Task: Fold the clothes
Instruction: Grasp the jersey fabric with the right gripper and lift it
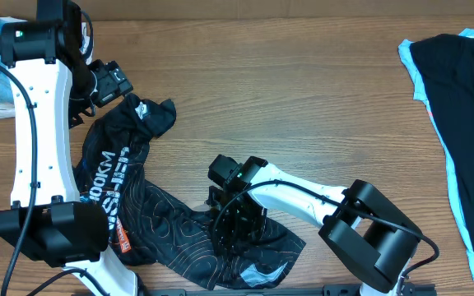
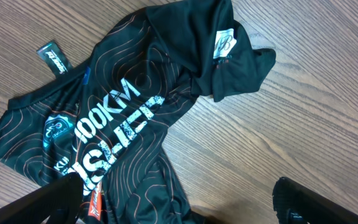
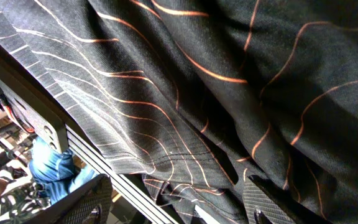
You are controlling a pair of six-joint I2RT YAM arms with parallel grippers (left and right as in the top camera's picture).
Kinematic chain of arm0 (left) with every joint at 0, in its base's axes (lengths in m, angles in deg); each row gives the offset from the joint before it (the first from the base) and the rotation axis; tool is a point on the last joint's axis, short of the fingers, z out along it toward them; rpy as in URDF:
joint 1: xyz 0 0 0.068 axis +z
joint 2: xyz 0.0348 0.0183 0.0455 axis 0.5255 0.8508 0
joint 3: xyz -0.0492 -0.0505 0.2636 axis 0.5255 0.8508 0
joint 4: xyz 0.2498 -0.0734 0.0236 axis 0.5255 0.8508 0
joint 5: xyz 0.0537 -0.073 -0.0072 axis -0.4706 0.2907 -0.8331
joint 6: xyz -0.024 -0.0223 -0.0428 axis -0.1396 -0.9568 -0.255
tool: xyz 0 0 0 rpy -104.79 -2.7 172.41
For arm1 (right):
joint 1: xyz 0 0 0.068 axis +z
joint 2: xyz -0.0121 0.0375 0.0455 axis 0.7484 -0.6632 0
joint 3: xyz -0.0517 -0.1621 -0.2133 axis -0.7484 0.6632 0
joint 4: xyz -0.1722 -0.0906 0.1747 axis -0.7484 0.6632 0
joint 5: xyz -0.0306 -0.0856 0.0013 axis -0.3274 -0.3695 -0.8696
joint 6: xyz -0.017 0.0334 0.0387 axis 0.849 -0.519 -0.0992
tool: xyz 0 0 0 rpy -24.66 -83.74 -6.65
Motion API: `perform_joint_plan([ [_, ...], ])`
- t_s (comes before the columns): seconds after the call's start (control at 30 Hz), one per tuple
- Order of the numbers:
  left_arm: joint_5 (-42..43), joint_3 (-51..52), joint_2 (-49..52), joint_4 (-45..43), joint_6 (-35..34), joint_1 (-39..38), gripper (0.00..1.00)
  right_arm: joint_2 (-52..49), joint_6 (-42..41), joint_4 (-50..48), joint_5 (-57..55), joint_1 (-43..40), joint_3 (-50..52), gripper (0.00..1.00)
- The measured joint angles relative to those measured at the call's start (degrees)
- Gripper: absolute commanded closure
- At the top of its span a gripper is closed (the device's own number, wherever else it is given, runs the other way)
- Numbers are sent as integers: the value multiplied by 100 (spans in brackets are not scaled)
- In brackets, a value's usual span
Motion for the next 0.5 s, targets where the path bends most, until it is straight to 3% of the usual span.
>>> perform_joint_plan([
  [0.23, 0, 0, 0, -42, 0, 0, 0, 0, -190, -107, 4, 0, 0, 40],
  [0.43, 0, 0, 0, -44, 0, 0, 0, 0, -258, -286, -2, 22, 2, 42],
  [0.5, 0, 0, 0, -44, -2, 0, 0, 0, -269, -289, -2, 26, 2, 47],
])
